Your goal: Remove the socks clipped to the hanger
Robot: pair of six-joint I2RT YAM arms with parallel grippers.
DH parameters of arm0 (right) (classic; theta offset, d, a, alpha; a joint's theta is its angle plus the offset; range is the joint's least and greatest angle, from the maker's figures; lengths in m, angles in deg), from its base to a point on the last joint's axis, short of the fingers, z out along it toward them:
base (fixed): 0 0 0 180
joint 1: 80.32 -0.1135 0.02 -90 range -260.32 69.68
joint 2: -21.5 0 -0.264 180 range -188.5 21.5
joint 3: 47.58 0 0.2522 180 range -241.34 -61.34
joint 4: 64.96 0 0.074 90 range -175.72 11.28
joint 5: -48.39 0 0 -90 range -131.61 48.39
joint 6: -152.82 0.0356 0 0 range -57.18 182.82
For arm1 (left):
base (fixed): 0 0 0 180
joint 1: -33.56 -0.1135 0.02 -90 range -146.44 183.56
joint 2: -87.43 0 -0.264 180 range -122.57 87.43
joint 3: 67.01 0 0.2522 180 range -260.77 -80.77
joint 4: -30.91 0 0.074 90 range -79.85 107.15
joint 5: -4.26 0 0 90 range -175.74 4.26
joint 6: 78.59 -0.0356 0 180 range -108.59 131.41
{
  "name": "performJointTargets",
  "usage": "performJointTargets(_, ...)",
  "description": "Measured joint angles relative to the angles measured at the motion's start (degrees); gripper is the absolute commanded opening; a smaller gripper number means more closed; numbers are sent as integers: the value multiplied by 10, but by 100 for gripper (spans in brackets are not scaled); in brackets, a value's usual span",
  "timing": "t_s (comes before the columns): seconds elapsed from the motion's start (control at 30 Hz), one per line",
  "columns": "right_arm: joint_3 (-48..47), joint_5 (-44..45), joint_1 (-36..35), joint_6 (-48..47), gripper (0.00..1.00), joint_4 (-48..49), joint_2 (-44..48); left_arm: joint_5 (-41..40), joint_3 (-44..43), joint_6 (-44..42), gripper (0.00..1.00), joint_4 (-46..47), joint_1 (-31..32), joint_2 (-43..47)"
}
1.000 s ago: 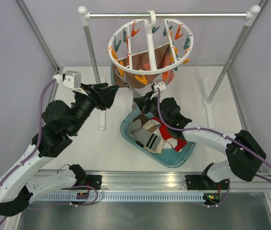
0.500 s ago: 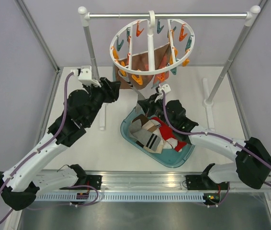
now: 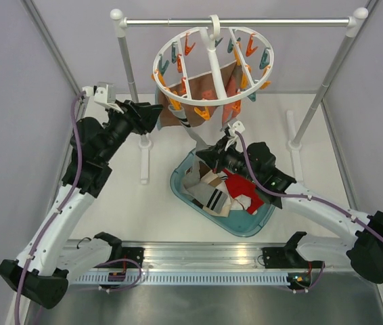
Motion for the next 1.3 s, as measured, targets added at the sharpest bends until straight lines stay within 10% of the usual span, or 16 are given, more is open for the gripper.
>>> performJointTargets(0.57,25,-144,28,-1,1,-66,100,356,90,229,67,341,-131,-99)
performJointTargets(0.9,27,-180,31,13,1,-74,103,389,99,311,69,469,-120,-141)
performJointTargets(1.3,27,-189,31,23,1,-73,102,333,89,250,70,403,-39,-136)
